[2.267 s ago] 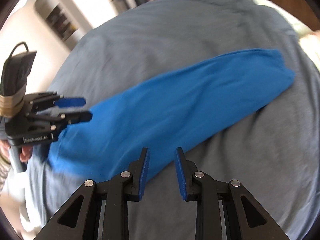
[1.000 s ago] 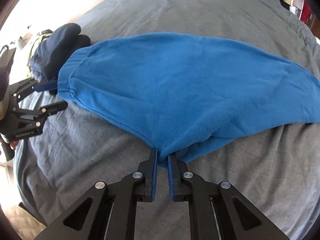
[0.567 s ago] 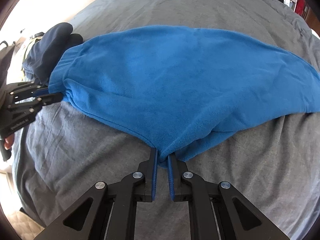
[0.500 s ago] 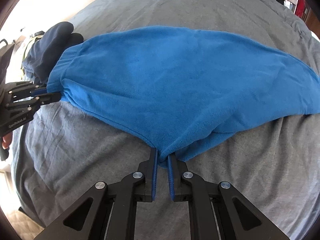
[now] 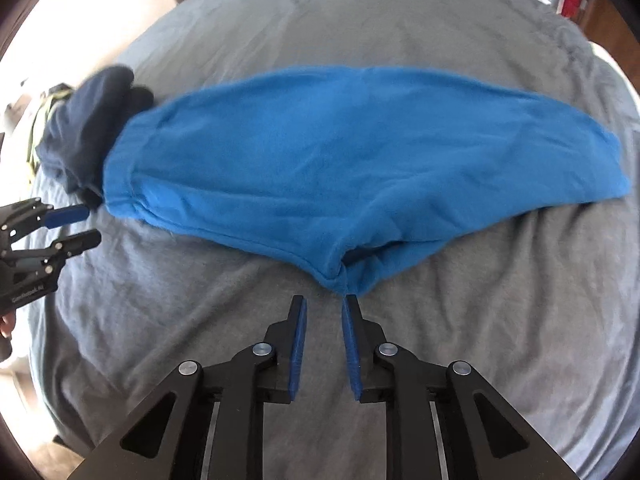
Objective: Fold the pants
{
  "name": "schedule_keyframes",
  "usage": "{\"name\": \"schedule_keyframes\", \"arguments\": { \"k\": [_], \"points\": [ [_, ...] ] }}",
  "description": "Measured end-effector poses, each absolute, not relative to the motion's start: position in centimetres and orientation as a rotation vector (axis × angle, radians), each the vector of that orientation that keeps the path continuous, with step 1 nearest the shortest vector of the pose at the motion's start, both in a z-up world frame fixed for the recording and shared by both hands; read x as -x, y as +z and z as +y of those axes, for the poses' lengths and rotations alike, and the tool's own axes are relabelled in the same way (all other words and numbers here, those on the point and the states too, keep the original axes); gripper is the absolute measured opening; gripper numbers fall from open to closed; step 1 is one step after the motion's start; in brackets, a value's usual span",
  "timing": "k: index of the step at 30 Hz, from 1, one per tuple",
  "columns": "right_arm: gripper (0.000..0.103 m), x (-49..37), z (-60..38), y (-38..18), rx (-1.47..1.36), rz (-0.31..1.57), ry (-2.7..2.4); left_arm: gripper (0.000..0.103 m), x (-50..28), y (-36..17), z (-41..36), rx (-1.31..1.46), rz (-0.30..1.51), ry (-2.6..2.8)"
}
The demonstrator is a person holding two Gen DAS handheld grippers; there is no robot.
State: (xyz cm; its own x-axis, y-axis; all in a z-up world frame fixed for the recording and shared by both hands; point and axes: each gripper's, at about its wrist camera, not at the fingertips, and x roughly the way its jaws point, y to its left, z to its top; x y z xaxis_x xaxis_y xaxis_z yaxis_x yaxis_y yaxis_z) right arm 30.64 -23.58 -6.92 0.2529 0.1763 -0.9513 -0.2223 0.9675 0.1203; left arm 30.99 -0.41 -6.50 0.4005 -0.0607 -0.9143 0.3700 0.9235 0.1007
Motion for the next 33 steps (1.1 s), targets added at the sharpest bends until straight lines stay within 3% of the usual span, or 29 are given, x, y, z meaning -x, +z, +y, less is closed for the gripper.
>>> {"name": "schedule_keyframes", "arguments": {
  "k": [2,9,21,30,33],
  "points": [
    [0.020,-30.6,-24.0,-5.6,0.028,1.228,0.235,0.048,-31.8,-5.8,-0.7,-0.304,1.082,-0.283],
    [0.020,-35.1,-25.1,-5.4,-0.060,1.110,0.207,0.047,-34.9,-6.8,-1.6,-0.254,1.043,-0.305],
    [0.020,-32.8,-25.2,-11.2,0.009,1.272,0.138,0.051,-35.1,-12.4,-1.2,-0.295,1.188,-0.305],
    [0.020,-31.9,-25.1,-8.0,0.003,1.239,0.077,0.055,-34.7,-8.2,-1.8,-0.441,1.124,-0.252],
    [0.032,-30.9,-25.5,-5.3,-0.030,1.172,0.037,0.057,-34.3,-5.8,-2.8,-0.473,1.067,-0.285]
  ]
}}
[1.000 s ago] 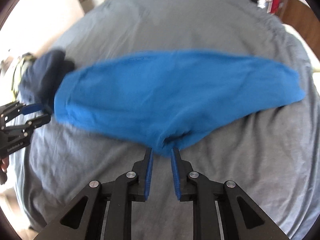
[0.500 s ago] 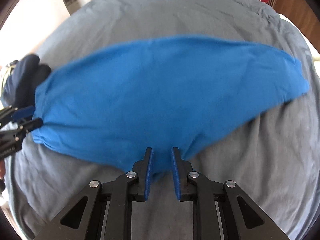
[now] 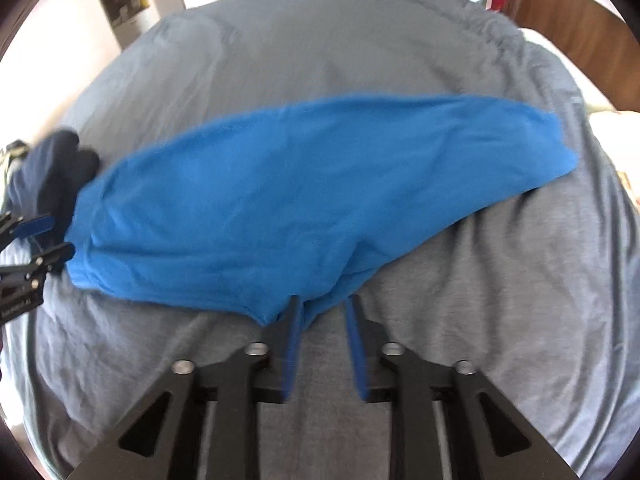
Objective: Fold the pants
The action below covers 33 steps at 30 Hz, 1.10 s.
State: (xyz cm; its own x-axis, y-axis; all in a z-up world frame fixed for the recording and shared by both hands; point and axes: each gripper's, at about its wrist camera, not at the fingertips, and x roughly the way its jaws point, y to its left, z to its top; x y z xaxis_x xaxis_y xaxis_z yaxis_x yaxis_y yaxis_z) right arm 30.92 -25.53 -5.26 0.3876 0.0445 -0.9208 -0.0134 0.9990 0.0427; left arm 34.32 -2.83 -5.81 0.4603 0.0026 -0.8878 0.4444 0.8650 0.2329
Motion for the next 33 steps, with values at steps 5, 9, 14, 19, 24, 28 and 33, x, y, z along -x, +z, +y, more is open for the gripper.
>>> {"name": "schedule_keyframes", "arguments": {
  "k": [5,9,14,19,24,28,33],
  "points": [
    [0.033,-30.5,-28.3,-1.5,-0.121,1.064,-0.013,0.058,-35.7,-2.1,-6.8,-0.483,0.957,-0.413],
    [0.033,-31.2,-31.7,0.4,-0.152,0.976,-0.095,0.058,-38.1,-0.6,-11.9,-0.518,0.868,-0.524],
    [0.033,-33.0,-38.0,1.4,-0.185,0.894,-0.199,0.058,-41.2,0.7,-19.0,-0.563,0.772,-0.671],
    [0.033,-35.1,-45.1,0.6,-0.306,0.839,-0.268,0.058,-45.6,0.4,-27.1,-0.591,0.750,-0.797],
    [0.033,-37.1,-51.6,-1.7,-0.491,0.800,-0.315,0.058,-49.3,-0.1,-35.2,-0.600,0.747,-0.944],
    [0.033,-38.6,-55.6,-4.2,-0.614,0.781,-0.324,0.058,-52.1,-1.6,-42.2,-0.626,0.810,-1.083],
    [0.033,-40.5,-60.5,-8.2,-0.808,0.749,-0.318,0.046,-55.7,-4.2,-49.5,-0.649,0.884,-1.147]
  ]
}}
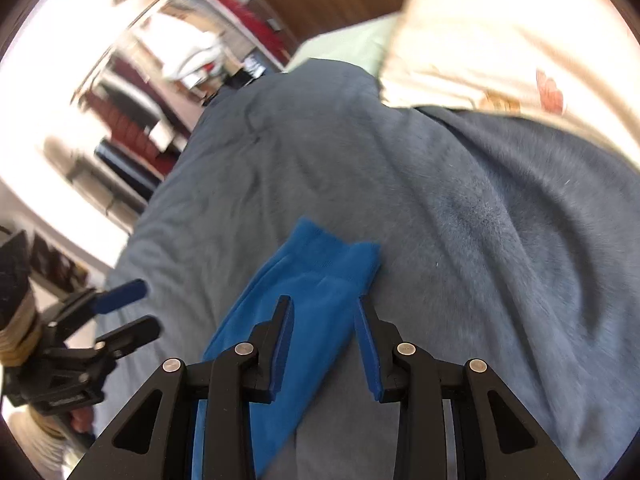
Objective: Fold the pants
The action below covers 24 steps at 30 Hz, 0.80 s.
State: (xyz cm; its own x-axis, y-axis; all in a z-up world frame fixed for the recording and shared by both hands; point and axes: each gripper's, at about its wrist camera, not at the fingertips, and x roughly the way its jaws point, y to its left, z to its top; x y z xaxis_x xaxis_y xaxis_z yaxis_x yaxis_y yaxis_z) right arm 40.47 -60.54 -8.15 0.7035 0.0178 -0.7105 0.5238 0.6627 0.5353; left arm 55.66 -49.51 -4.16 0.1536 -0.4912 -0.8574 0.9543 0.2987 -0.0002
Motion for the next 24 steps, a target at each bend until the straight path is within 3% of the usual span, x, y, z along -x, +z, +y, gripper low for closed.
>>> {"name": "schedule_keyframes", "arguments": {
  "k": [5,19,21,22,24],
  "points": [
    [0.032,-42.5,-63.8,-12.7,-0.959,0.749,-0.284,0.032,-57.8,-7.8,-54.7,-0.671,1.038,-1.230],
    [0.032,-45.0,-65.3,-18.1,-1.120,0.794,-0.216,0.032,-61.5,-15.5,-58.1,-0.512,1.362,-1.239],
    [0.032,-45.5,-65.3,-18.6,-1.130,0.803,-0.212,0.028,-61.7,-15.7,-58.1,-0.497,1.375,-1.232],
    [0.024,-45.8,-65.3,-18.8,-1.126,0.808,-0.211,0.021,-61.6,-15.5,-58.1,-0.501,1.370,-1.234],
    [0.019,-46.7,-65.2,-18.7,-1.104,0.819,-0.210,0.018,-61.3,-14.4,-58.1,-0.518,1.318,-1.252]
  ]
}}
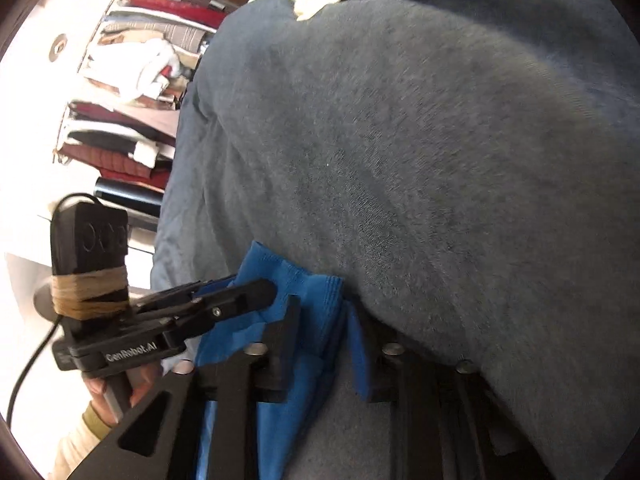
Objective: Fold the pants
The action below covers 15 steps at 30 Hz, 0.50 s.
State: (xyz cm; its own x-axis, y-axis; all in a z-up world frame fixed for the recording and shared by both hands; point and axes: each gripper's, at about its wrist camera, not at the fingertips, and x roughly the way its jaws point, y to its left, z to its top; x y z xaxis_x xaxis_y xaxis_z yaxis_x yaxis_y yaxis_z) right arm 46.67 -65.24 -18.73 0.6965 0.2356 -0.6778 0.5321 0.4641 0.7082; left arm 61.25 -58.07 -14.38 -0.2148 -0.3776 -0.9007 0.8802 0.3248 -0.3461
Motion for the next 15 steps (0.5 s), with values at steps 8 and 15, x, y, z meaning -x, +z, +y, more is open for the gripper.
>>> {"name": "schedule_keyframes", "arguments": {
  "k": [8,15],
  "points": [
    [0.015,-48.1,-64.3,-13.7,-0.827,0.764,-0.305,0.013,-61.2,-13.9,-59.5,-0.556,1.219,-1.232],
    [0.015,-49.2,-64.8,-14.6,-0.857,0.783,-0.277,0.012,-62.0,-13.3,-58.0,-0.476,1.217,-1.266]
  ]
}}
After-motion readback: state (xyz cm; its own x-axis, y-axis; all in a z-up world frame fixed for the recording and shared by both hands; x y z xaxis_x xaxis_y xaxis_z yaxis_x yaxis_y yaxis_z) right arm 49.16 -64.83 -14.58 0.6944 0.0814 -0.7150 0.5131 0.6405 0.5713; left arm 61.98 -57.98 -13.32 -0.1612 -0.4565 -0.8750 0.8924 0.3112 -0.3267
